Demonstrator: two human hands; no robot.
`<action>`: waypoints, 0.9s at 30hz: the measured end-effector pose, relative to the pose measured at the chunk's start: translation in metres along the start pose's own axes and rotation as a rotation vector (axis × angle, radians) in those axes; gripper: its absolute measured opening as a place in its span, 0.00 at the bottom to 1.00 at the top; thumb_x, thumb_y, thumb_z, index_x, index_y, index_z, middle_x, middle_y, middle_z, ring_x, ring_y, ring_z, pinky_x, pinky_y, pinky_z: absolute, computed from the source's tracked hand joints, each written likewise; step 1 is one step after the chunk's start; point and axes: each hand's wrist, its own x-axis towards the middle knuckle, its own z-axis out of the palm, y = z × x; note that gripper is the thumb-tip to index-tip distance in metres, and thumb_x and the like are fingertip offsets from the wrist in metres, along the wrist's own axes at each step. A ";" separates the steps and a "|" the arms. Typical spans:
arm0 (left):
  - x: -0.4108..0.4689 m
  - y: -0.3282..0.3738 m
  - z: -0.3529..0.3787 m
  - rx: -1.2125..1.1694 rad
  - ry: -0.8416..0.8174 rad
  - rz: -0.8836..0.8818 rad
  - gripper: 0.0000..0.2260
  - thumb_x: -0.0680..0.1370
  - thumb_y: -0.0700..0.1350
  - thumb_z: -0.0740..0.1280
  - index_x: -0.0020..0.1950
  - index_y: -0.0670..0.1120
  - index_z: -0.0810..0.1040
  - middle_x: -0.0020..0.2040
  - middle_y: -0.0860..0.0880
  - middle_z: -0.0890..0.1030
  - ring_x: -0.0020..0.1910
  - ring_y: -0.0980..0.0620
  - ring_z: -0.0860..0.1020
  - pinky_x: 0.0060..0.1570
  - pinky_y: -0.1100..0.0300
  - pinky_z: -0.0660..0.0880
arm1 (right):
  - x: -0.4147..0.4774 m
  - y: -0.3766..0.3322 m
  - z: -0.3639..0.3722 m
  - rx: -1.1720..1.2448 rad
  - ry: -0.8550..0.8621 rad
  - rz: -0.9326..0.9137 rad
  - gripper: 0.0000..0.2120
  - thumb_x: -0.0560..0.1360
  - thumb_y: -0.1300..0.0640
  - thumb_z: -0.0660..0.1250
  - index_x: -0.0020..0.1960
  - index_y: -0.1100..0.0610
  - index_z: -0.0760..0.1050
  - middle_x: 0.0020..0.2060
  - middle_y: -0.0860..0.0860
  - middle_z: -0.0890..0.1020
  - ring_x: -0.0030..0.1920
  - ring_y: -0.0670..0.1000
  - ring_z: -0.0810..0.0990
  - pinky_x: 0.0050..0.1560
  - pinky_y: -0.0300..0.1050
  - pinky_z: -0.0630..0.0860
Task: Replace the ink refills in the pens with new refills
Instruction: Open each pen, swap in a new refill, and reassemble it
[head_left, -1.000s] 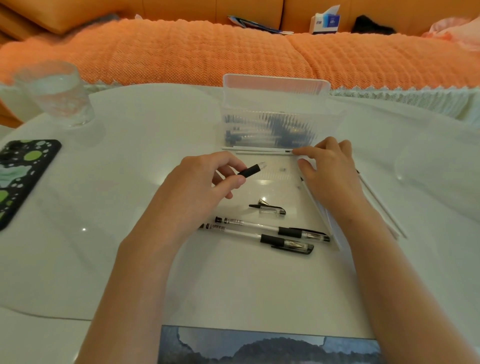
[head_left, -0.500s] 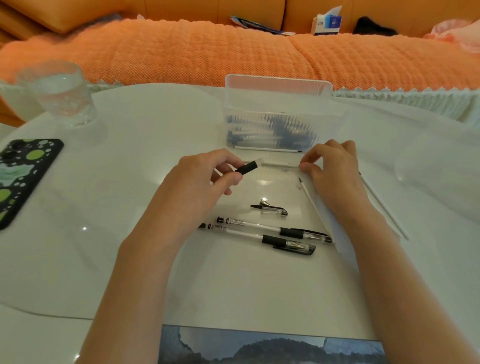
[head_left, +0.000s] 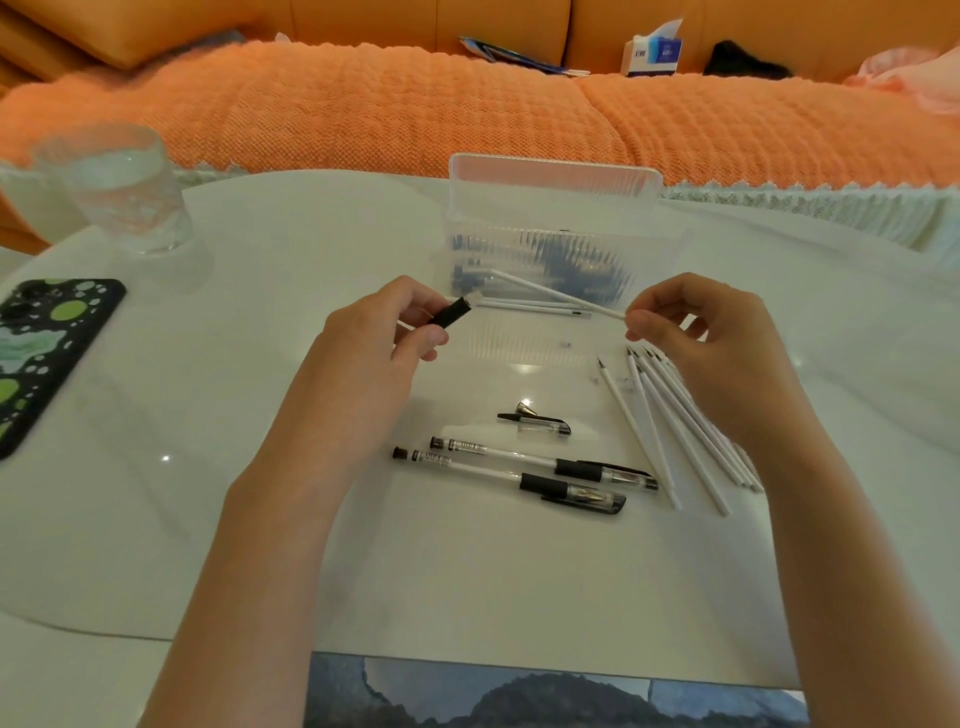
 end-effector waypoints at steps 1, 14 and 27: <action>0.000 0.000 0.000 0.000 0.001 -0.002 0.06 0.78 0.40 0.64 0.49 0.52 0.76 0.44 0.56 0.81 0.42 0.63 0.79 0.42 0.70 0.70 | -0.001 -0.001 0.000 -0.007 -0.007 -0.004 0.06 0.76 0.58 0.66 0.42 0.49 0.76 0.35 0.42 0.80 0.36 0.34 0.71 0.37 0.25 0.64; 0.000 -0.002 -0.003 0.012 0.005 0.011 0.07 0.78 0.40 0.65 0.50 0.52 0.78 0.44 0.54 0.81 0.44 0.60 0.78 0.36 0.78 0.65 | -0.002 -0.001 -0.001 -0.052 -0.046 -0.031 0.09 0.75 0.60 0.67 0.40 0.47 0.76 0.34 0.40 0.78 0.40 0.34 0.70 0.39 0.25 0.64; -0.005 0.004 -0.001 0.076 -0.060 0.031 0.08 0.75 0.43 0.69 0.50 0.55 0.82 0.47 0.57 0.81 0.51 0.61 0.78 0.54 0.63 0.71 | -0.005 -0.013 0.010 -0.022 -0.135 -0.043 0.05 0.73 0.58 0.69 0.41 0.49 0.79 0.40 0.45 0.78 0.39 0.36 0.72 0.40 0.24 0.65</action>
